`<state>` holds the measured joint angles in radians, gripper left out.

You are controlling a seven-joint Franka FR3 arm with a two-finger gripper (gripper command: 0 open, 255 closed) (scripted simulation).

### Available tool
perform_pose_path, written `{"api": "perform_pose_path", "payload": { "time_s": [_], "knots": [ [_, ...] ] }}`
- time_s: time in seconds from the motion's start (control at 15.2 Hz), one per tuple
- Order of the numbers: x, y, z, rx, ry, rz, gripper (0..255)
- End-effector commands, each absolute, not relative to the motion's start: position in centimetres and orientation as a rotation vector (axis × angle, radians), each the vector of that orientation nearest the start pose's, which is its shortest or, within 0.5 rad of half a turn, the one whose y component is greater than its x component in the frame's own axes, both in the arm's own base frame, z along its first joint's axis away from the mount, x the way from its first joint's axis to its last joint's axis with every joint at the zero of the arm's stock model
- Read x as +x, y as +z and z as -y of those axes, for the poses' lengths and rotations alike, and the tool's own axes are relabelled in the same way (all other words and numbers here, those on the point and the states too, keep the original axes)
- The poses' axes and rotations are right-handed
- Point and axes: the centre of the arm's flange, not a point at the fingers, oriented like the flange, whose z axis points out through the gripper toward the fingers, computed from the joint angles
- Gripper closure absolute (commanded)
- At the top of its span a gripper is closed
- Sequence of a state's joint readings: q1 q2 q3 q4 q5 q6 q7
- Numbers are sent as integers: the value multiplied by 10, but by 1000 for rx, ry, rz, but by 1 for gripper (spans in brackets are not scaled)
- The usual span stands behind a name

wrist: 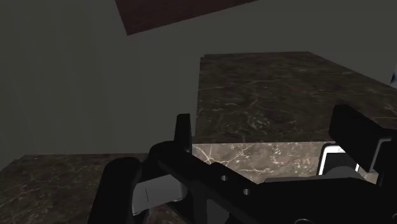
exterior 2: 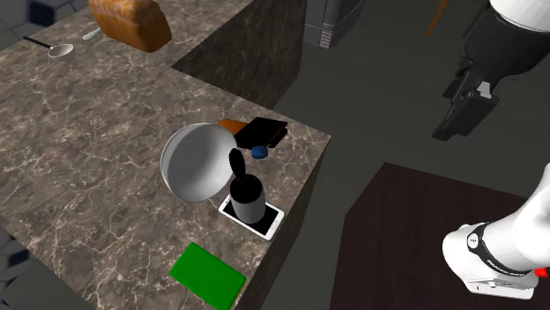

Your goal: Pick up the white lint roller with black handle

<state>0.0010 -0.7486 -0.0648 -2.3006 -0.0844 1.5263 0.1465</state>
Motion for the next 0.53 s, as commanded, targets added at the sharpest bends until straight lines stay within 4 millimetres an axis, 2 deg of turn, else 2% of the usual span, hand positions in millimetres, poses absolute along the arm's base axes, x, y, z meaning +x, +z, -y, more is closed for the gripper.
{"api": "perform_pose_path", "payload": {
  "time_s": [0.0, 0.46],
  "knots": [
    [312, 601, 36, -3168, 39, -310, 0],
    [385, 571, 0, -3215, -48, -58, 0]
  ]
}}
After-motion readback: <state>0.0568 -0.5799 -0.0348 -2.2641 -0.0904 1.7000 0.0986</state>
